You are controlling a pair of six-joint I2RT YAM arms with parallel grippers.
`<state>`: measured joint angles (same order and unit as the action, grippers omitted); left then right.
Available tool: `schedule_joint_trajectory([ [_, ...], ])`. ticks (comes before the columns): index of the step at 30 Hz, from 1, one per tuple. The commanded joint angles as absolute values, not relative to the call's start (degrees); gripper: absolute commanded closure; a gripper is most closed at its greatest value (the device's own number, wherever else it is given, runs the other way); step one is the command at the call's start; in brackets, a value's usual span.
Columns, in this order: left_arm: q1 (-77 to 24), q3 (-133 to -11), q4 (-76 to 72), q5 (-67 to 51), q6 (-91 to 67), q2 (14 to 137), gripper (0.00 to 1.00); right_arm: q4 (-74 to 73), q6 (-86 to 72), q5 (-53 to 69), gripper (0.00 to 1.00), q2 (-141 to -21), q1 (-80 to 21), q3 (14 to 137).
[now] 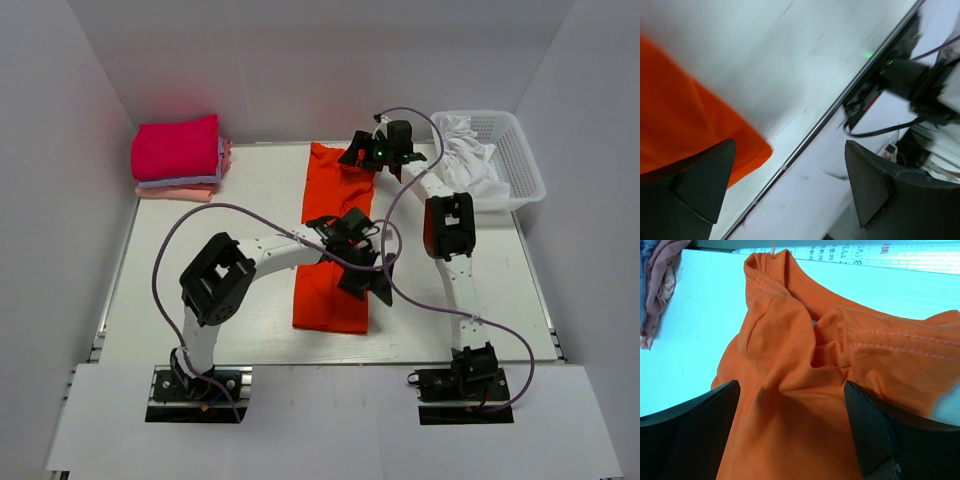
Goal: Fold and stack the t-shirts
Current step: Rotate the tshirt 90 degrees
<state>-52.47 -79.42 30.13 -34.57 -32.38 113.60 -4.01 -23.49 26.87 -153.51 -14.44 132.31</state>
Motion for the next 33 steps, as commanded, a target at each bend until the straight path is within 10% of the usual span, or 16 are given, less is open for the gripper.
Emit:
schedule_joint_trajectory([
  [1, -52.8, -88.3, 34.4, -30.4, -27.6, 111.4, 0.0, -1.7, -19.1, 30.1, 0.1, -146.9, -14.7, 130.6],
  [10, -51.8, -87.6, 44.7, -13.1, -27.0, 100.6, 0.0, -5.8, -18.6, 28.8, 0.1, -131.4, -14.5, 126.1],
  [21, -46.2, -68.1, 52.0, 9.7, -38.0, 78.7, 0.0, -16.5, -18.2, 8.4, 0.1, -104.5, -12.7, 91.9],
  [33, -39.4, -49.7, 43.0, -5.2, -39.2, 74.5, 0.0, -24.2, -19.3, 32.8, 0.1, -80.4, -14.6, 50.5],
])
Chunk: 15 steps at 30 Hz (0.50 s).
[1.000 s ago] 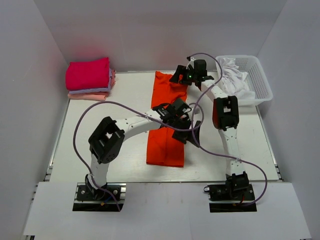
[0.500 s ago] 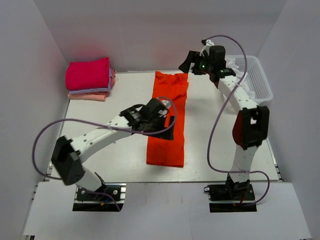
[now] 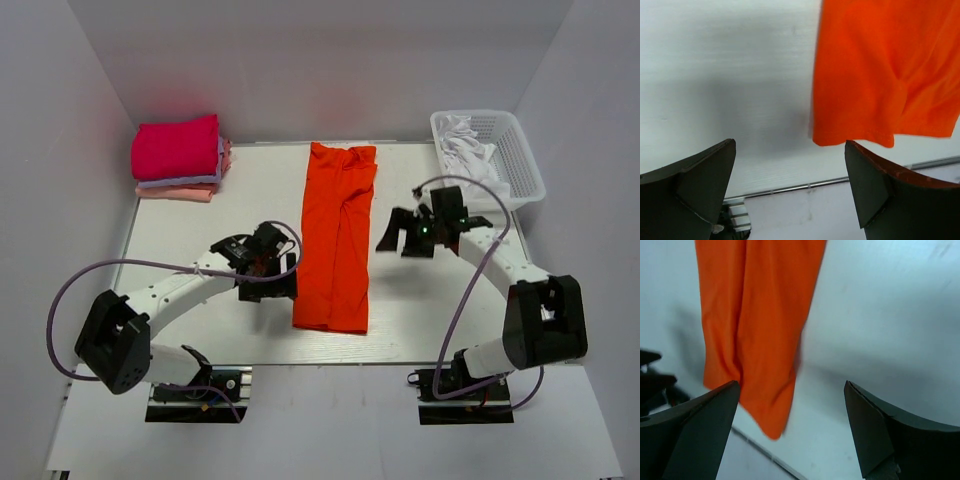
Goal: Fold and stack the t-shirts
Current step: Rotate the tshirt 90 degrees
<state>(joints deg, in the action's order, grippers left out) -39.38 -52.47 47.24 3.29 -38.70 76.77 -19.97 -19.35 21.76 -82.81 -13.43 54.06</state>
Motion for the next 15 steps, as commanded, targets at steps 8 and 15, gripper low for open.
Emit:
schedule_joint_trajectory([
  [8, -41.1, -43.3, 33.3, -13.6, -39.7, 75.1, 0.0, -30.9, -24.0, 37.6, 0.1, -71.1, -19.8, 37.2],
  [15, -41.7, -43.7, 31.2, -14.1, -38.8, 80.3, 0.0, -24.8, -28.9, 38.8, 0.1, -70.2, -24.5, 30.9],
])
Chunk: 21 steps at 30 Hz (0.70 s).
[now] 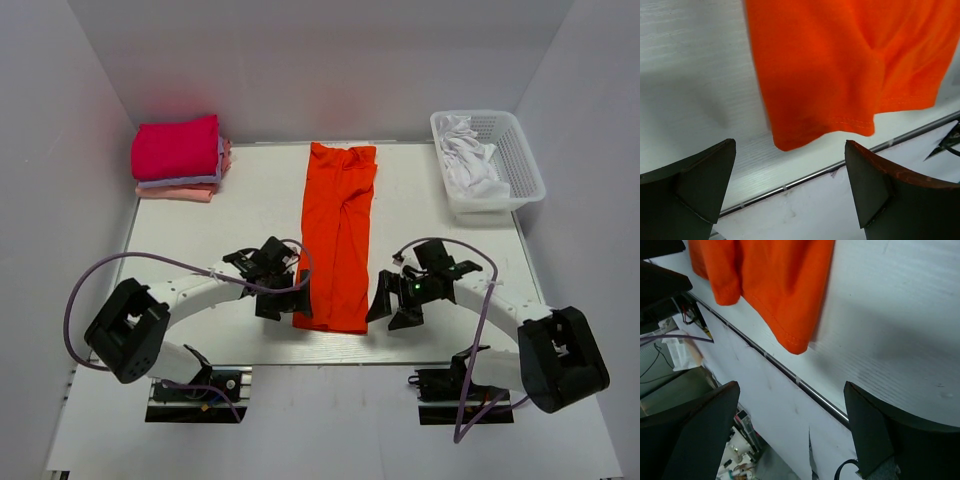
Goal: Fold and stack the t-shirts
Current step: Rotate the tshirt 90 degrees, then grab the bottom of the folded rectangular tshirt with both arms
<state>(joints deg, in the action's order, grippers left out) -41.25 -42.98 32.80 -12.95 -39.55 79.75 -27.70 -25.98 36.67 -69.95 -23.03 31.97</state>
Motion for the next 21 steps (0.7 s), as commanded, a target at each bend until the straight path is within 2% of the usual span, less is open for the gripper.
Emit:
schedule_joint_trajectory([
  [1, -41.7, -43.0, 30.7, -14.1, -38.3, 80.3, 0.0, -23.9, -28.9, 37.3, 0.1, -70.9, -25.0, 31.0],
  [7, -42.2, -40.2, 29.4, -16.0, -37.3, 80.3, 0.06, -19.7, -29.1, 37.7, 0.1, -78.1, -27.8, 32.7],
  [14, -42.8, -38.3, 26.5, -17.8, -36.2, 81.6, 0.15, -16.1, -31.0, 36.5, 0.1, -80.8, -31.5, 32.7],
  [21, -43.3, -35.9, 22.8, -17.2, -35.6, 83.2, 0.3, -12.8, -32.7, 34.4, 0.13, -84.2, -33.5, 31.9],
])
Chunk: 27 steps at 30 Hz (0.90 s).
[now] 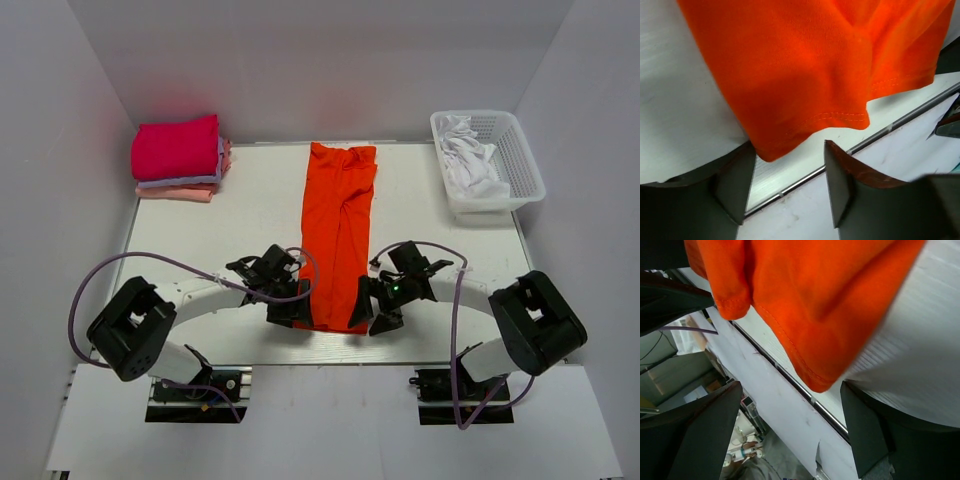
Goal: Fold and stack the t-shirts
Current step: Grab the bottom of the folded rectangular tshirt with both arms
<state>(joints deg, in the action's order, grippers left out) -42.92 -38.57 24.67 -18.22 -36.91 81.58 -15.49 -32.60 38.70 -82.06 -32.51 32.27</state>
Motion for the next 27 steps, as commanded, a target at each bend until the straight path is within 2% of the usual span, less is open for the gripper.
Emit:
schedule_joint_trajectory([
  [1, -43.3, -35.9, 22.8, -17.2, -35.6, 83.2, 0.35, -12.8, -32.8, 33.8, 0.15, -84.4, -33.6, 31.9],
  [2, -43.3, -35.9, 22.8, -17.7, -35.6, 83.8, 0.41, -12.8, -33.0, 33.9, 0.2, -85.4, -33.6, 32.2],
  [3, -43.3, -35.9, 22.8, -17.8, -35.6, 83.8, 0.41, -12.7, -32.8, 34.1, 0.22, -85.7, -33.8, 32.3],
  [5, -43.3, -35.9, 22.2, -18.3, -35.6, 83.8, 0.53, -12.4, -32.9, 34.5, 0.35, -86.1, -34.3, 32.3],
  [6, -43.3, -35.9, 21.7, -18.3, -35.6, 83.8, 0.55, -12.0, -32.9, 34.2, 0.46, -86.6, -34.5, 32.3],
  [9, -43.3, -35.9, 21.0, -19.6, -35.1, 83.8, 0.55, -12.4, -33.3, 31.7, 0.67, -86.7, -34.7, 32.0],
  [10, -43.3, -35.9, 20.5, -20.2, -35.1, 83.8, 0.58, -12.0, -33.7, 31.6, 0.72, -86.7, -34.7, 31.8],
  [13, -43.3, -36.6, 21.2, -20.2, -35.1, 83.8, 0.8, -11.1, -34.2, 30.8, 0.87, -86.7, -34.9, 32.3],
  [14, -43.3, -37.6, 21.7, -20.2, -35.1, 83.8, 0.97, -11.2, -34.3, 30.6, 0.92, -86.7, -34.9, 32.5],
  [15, -43.3, -38.3, 22.4, -20.2, -35.1, 84.4, 1.0, -11.5, -34.2, 30.3, 1.0, -86.7, -34.9, 33.0],
  [23, -43.3, -45.4, 25.7, -18.7, -38.7, 78.9, 1.0, -20.4, -30.3, 25.6, 1.0, -82.4, -34.9, 40.6],
  [27, -42.5, -52.6, 30.1, -15.3, -40.4, 81.8, 1.0, -22.8, -29.4, 23.2, 1.0, -84.9, -34.4, 47.2],
])
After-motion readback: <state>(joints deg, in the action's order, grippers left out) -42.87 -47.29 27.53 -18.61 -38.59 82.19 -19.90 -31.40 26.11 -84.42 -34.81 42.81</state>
